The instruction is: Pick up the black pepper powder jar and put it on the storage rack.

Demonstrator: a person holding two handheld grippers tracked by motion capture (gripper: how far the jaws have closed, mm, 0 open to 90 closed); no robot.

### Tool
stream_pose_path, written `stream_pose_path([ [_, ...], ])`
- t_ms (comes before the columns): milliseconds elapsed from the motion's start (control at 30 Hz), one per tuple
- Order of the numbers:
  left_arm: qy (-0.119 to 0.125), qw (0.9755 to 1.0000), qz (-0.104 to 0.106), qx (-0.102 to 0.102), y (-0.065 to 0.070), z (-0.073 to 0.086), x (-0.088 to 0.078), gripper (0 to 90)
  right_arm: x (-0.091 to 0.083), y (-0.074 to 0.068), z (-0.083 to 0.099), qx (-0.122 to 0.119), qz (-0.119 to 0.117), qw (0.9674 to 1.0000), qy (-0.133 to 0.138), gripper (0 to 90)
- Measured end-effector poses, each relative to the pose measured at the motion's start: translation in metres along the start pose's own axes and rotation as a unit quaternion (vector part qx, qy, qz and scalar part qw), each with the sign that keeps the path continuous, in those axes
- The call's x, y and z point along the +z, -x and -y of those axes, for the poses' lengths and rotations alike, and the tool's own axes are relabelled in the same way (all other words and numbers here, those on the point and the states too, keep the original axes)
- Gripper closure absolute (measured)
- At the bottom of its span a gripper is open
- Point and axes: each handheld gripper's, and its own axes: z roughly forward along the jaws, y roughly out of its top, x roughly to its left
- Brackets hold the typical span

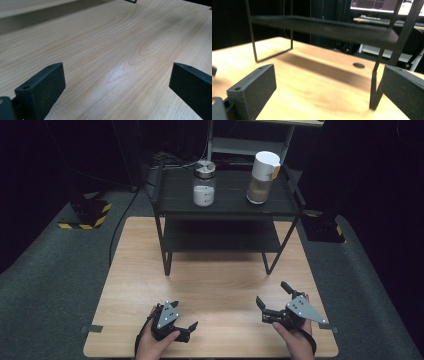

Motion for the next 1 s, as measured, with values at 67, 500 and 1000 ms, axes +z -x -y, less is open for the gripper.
stream_pose_path([
  [67,0.0,1.0,0.001,0.0,0.0,0.0,0.0,0.7,-0.002,-0.002,0.008,0.001,0.0,0.9999,-0.01,0.0],
  [500,-0.01,0.9999,-0.001,0.013,0.003,-0.004,0.003,0.7,-0.004,0.003,0.018,-0.012,-0.007,0.9949,-0.1,0.3],
  [1000,-0.024,0.9989,-0.003,0.039,0.01,-0.009,0.006,0.7,0.002,0.013,0.019,-0.01,-0.006,0.99,-0.141,0.3],
])
